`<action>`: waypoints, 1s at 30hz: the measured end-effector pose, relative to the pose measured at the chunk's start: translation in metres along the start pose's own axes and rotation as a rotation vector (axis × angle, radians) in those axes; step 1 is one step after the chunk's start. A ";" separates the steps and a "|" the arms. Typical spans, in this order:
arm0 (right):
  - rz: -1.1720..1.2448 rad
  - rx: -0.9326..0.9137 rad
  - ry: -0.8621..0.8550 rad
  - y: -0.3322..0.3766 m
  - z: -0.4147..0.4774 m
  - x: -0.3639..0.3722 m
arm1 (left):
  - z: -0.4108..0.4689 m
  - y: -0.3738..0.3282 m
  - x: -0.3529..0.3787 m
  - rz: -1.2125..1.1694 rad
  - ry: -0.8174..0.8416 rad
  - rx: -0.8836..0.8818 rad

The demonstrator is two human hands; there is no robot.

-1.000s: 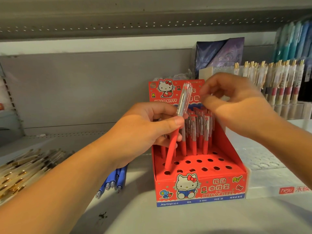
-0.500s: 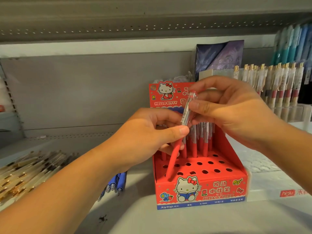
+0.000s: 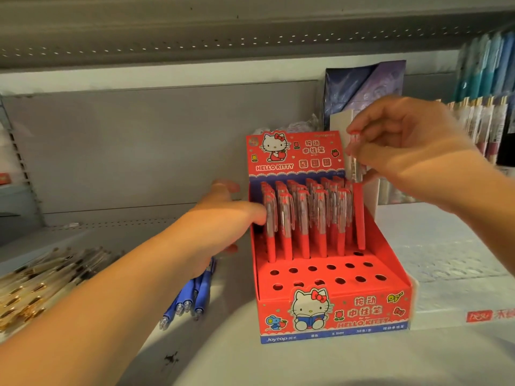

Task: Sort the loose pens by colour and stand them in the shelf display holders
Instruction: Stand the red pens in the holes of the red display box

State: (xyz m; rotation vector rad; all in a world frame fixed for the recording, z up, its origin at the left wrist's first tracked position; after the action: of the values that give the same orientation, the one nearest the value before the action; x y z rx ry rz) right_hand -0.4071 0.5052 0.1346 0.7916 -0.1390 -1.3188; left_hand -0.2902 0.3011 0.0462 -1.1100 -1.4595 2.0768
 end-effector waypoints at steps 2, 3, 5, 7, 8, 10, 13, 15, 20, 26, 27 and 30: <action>-0.058 -0.003 0.000 -0.002 0.001 0.001 | -0.004 0.010 0.011 0.009 0.115 -0.083; -0.076 0.002 0.004 -0.003 0.001 0.001 | -0.005 0.014 0.016 0.010 0.165 -0.106; -0.098 0.011 0.020 -0.005 0.002 0.003 | -0.006 0.018 0.024 0.000 0.248 -0.111; -0.120 0.022 0.047 -0.007 0.001 0.007 | -0.005 0.019 0.029 -0.028 0.290 -0.086; -0.121 0.032 0.061 -0.008 0.000 0.008 | -0.004 0.019 0.030 -0.038 0.299 -0.077; -0.117 0.052 0.075 -0.010 0.000 0.010 | -0.003 0.019 0.031 -0.042 0.313 -0.061; -0.097 0.098 0.078 -0.013 0.000 0.008 | -0.002 0.020 0.031 -0.053 0.339 -0.047; -0.105 0.132 0.096 -0.015 -0.001 0.009 | -0.003 0.019 0.032 -0.059 0.355 -0.039; -0.269 0.213 0.169 -0.020 -0.005 0.017 | -0.005 0.019 0.034 -0.101 0.389 -0.050; -0.617 0.187 0.224 -0.010 -0.007 0.016 | -0.006 0.020 0.035 -0.107 0.405 -0.053; -0.652 0.185 0.235 -0.009 -0.008 0.015 | -0.007 0.020 0.035 -0.102 0.401 -0.052; -0.685 0.253 0.322 -0.015 -0.011 0.017 | -0.007 0.019 0.035 -0.079 0.390 -0.051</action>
State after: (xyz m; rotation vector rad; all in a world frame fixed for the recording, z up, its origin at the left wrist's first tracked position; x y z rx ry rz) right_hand -0.4085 0.4948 0.1121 1.3290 0.2508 -1.8088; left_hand -0.3040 0.3221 0.0140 -1.3613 -1.3421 1.6604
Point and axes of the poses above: each hand's wrist, its own z-axis towards the middle knuckle, its own x-axis out of the palm, y = z × x, the point moved 8 cm from there along z, towards the middle knuckle
